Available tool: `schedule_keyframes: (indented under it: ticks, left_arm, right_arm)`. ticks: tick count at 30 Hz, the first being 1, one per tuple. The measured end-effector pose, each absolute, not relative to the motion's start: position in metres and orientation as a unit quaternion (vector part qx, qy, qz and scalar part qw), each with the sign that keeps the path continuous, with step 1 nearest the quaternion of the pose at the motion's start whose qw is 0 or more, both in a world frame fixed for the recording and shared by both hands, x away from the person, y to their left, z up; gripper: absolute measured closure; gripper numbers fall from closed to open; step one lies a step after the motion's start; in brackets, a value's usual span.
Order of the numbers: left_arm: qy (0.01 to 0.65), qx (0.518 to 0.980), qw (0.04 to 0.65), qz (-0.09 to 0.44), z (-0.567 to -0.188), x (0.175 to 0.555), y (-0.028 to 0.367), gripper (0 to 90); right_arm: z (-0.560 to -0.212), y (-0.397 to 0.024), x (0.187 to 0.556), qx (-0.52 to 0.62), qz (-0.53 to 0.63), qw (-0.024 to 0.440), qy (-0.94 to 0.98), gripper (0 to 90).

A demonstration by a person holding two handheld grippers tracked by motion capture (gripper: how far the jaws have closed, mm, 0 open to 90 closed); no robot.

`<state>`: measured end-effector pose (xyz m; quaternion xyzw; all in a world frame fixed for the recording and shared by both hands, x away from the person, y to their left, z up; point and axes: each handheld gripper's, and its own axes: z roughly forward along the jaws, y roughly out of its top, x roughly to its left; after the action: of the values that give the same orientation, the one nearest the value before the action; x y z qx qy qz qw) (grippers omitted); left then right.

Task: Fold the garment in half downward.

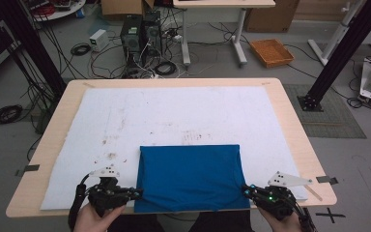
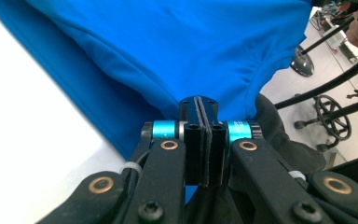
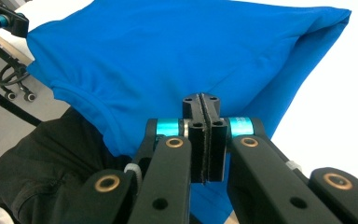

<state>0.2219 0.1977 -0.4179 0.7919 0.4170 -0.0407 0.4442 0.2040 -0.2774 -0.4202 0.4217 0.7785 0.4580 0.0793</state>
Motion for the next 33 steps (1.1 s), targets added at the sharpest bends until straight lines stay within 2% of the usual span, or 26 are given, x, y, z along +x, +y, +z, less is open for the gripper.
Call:
schedule_keyframes:
  ticks: [6,7,8,9,10,11,12,14,15,16,18,19,20,21,22,29,33]
  left_arm:
    - [0.419,0.796,0.436,-0.043,-0.426,0.22,0.199,88.4]
    - [0.419,0.796,0.436,-0.043,-0.426,0.22,0.199,85.4]
    - [0.421,0.797,0.432,-0.035,-0.426,0.22,0.198,77.0]
    - [0.424,0.799,0.426,-0.027,-0.427,0.22,0.197,77.0]
    - [0.426,0.801,0.42,-0.007,-0.427,0.221,0.197,68.6]
    - [0.426,0.801,0.42,-0.007,-0.427,0.221,0.197,68.2]
    - [0.425,0.799,0.425,0.017,-0.424,0.225,0.199,65.6]
    - [0.425,0.798,0.428,0.027,-0.422,0.229,0.2,60.0]
    - [0.424,0.794,0.433,0.037,-0.42,0.234,0.202,60.0]
    - [0.422,0.788,0.444,0.064,-0.415,0.244,0.203,57.1]
    - [0.419,0.785,0.449,0.077,-0.413,0.25,0.203,52.6]
    - [0.415,0.784,0.454,0.088,-0.41,0.256,0.202,52.6]
    - [0.407,0.782,0.457,0.118,-0.406,0.27,0.2,51.3]
    - [0.407,0.782,0.457,0.118,-0.406,0.27,0.2,50.2]
    - [0.401,0.781,0.457,0.145,-0.405,0.283,0.197,49.5]
    - [0.394,0.785,0.432,0.206,-0.411,0.317,0.188,45.5]
    - [0.409,0.783,0.421,0.208,-0.42,0.335,0.191,45.0]
  right_arm:
    - [-0.426,-0.278,0.204,0.423,0.45,0.079,0.783,90.0]
    - [-0.426,-0.278,0.204,0.423,0.45,0.079,0.783,90.0]
    - [-0.428,-0.278,0.205,0.421,0.448,0.079,0.785,89.3]
    - [-0.428,-0.278,0.205,0.421,0.448,0.079,0.785,89.3]
    - [-0.428,-0.278,0.207,0.421,0.448,0.089,0.783,82.4]
    - [-0.428,-0.278,0.207,0.421,0.448,0.089,0.783,82.4]
    - [-0.427,-0.28,0.212,0.426,0.449,0.102,0.779,70.4]
    - [-0.425,-0.281,0.219,0.43,0.451,0.11,0.774,69.4]
    - [-0.425,-0.281,0.219,0.43,0.451,0.11,0.774,69.4]
    - [-0.421,-0.281,0.229,0.435,0.449,0.13,0.77,66.1]
    - [-0.418,-0.28,0.243,0.439,0.45,0.141,0.765,64.4]
    - [-0.418,-0.28,0.243,0.439,0.45,0.141,0.765,64.4]
    - [-0.415,-0.279,0.258,0.446,0.449,0.153,0.759,63.6]
    - [-0.415,-0.279,0.258,0.446,0.449,0.153,0.759,63.6]
    - [-0.413,-0.278,0.274,0.451,0.448,0.163,0.754,62.6]
    - [-0.417,-0.271,0.317,0.469,0.432,0.178,0.75,60.4]
    - [-0.425,-0.268,0.336,0.479,0.422,0.177,0.749,59.0]
